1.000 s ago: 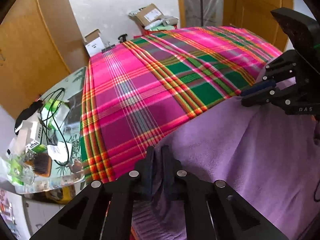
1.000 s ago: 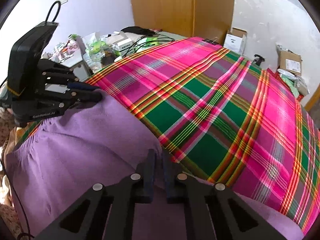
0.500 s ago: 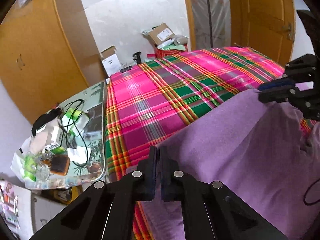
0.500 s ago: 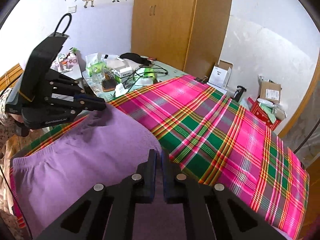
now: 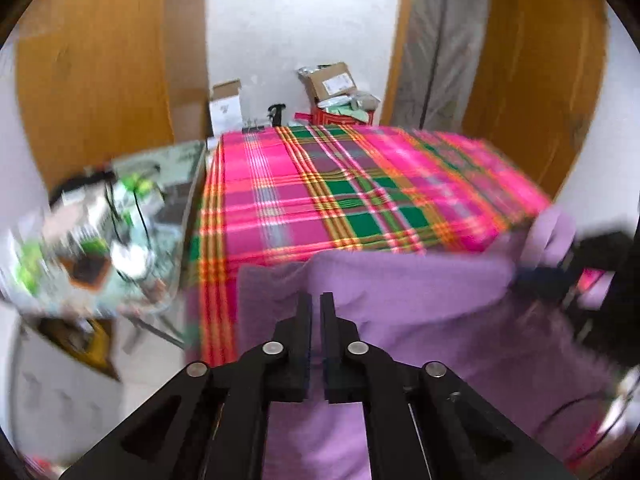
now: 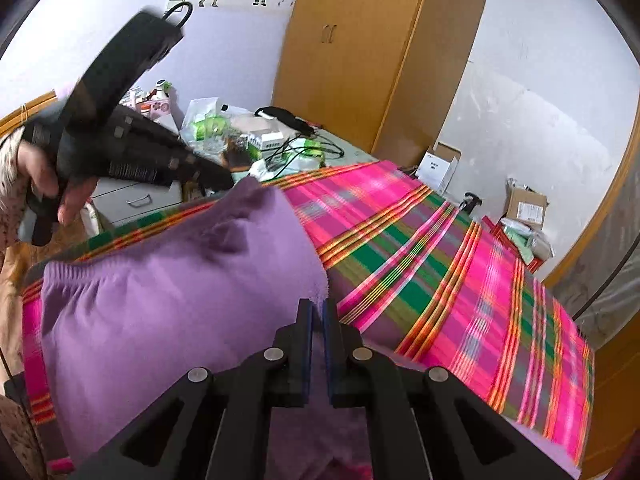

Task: Fold clothes
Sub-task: 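Grasp the garment edge with the left gripper while the right gripper grasps beside it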

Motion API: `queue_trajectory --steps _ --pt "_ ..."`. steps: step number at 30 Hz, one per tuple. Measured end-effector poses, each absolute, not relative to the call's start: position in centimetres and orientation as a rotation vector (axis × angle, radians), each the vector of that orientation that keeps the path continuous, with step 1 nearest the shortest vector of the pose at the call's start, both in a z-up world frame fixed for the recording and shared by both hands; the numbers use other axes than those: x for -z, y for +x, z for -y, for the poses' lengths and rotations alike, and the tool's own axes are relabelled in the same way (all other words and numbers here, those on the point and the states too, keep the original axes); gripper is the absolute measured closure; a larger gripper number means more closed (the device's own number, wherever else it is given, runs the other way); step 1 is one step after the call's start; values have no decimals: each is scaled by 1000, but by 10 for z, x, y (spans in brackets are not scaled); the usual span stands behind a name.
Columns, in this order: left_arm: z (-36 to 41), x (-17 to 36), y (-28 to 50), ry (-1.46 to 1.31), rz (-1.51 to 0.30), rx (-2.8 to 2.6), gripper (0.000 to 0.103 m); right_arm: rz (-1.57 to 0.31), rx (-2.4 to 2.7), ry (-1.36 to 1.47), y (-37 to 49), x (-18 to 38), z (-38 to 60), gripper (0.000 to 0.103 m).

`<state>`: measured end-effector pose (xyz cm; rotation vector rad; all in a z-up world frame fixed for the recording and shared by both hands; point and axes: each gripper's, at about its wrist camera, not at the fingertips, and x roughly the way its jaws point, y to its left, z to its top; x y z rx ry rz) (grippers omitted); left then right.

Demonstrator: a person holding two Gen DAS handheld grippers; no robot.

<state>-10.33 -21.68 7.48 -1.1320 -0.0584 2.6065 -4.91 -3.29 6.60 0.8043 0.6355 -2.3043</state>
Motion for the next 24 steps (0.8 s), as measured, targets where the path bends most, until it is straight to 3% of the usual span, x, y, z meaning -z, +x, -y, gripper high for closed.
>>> queue_trajectory --steps 1,3,8,10,24 --pt "218 -75 -103 -1151 131 -2593 82 -637 2308 803 -45 -62 33 98" --pt "220 -73 -103 -1207 269 -2555 74 -633 2316 797 -35 -54 32 98" --pt "220 -66 -108 -1320 549 -2466 68 -670 2308 756 -13 -41 32 102" --pt "218 -65 -112 -1357 606 -2447 60 -689 2308 745 -6 -36 32 102" --pt "215 -38 -143 -1680 906 -2391 58 -609 2299 763 3 -25 19 102"
